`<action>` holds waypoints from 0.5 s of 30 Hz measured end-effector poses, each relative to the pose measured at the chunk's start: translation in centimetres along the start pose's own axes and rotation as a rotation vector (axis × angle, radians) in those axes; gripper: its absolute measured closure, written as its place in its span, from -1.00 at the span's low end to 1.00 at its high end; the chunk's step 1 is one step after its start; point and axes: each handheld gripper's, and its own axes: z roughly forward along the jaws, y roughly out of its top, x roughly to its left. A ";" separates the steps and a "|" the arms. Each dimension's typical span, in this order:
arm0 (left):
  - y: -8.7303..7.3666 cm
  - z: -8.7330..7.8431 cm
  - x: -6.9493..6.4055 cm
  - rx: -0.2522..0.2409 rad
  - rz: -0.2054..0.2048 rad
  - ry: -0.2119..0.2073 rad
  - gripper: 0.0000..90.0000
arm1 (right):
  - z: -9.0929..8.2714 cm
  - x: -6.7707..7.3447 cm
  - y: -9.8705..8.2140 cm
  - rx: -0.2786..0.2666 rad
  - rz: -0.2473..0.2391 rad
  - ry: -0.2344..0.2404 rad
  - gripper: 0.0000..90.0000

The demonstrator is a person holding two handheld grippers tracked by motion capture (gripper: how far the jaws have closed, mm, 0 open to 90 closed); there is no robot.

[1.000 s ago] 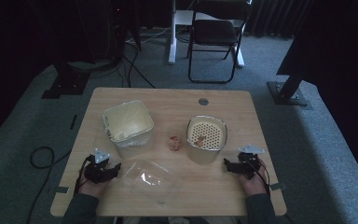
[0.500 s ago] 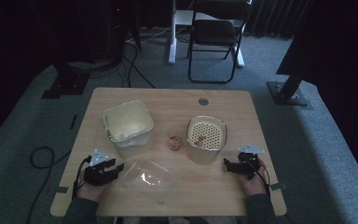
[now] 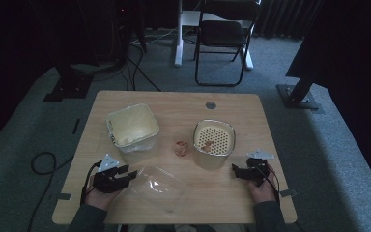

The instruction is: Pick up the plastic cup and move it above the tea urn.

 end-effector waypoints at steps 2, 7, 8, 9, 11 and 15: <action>0.1 0.0 -0.1 -0.005 0.000 -0.008 0.21 | 0.0 0.0 0.0 0.000 0.000 0.000 -0.71; 0.3 0.3 -0.8 0.012 0.015 -0.033 0.20 | 0.0 0.0 0.0 0.000 0.000 0.000 -0.71; 0.3 0.3 -0.8 0.012 0.015 -0.033 0.21 | 0.0 0.0 0.0 0.000 0.000 0.000 -0.71; 0.3 0.5 -0.9 0.026 0.019 -0.036 0.22 | 0.0 0.0 0.0 0.000 0.000 0.000 -0.71; 0.1 1.1 -1.1 0.052 0.026 -0.046 0.24 | 0.0 0.0 0.0 0.000 0.000 0.000 -0.71; 0.1 1.8 -1.2 0.099 0.017 -0.058 0.39 | 0.0 0.0 0.0 0.000 0.000 0.000 -0.71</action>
